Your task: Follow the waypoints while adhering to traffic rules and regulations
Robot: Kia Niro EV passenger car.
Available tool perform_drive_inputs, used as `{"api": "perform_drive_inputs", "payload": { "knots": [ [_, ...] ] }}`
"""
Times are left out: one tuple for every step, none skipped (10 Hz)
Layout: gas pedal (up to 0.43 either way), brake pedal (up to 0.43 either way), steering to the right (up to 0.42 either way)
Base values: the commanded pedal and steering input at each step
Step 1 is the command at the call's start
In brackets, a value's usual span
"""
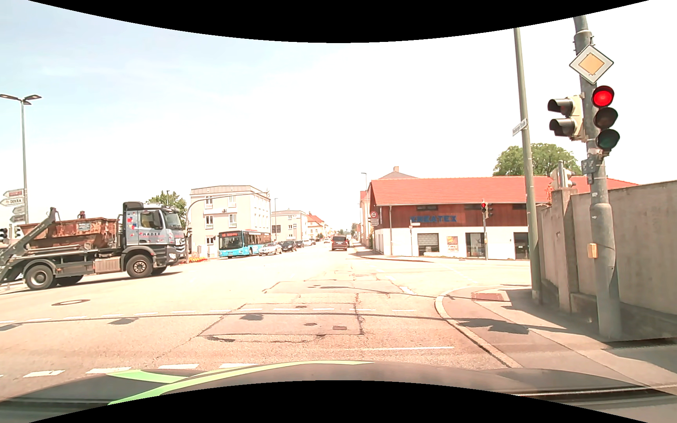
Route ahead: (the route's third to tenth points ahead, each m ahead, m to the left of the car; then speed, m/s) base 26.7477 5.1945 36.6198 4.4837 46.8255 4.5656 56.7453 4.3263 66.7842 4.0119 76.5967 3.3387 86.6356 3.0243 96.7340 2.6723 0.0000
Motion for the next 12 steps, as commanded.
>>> {"api": "perform_drive_inputs", "payload": {
  "knots": [
    [0.000,0.250,0.003],
    [0.000,0.250,0.003],
    [0.000,0.250,0.003],
    [0.000,0.250,0.003],
    [0.000,0.250,0.003],
    [0.000,0.250,0.003],
    [0.000,0.250,0.003],
    [0.000,0.250,0.003],
    [0.000,0.250,0.003],
    [0.000,0.244,0.003],
    [0.000,0.250,0.003],
    [0.000,0.250,0.003]
  ]
}}
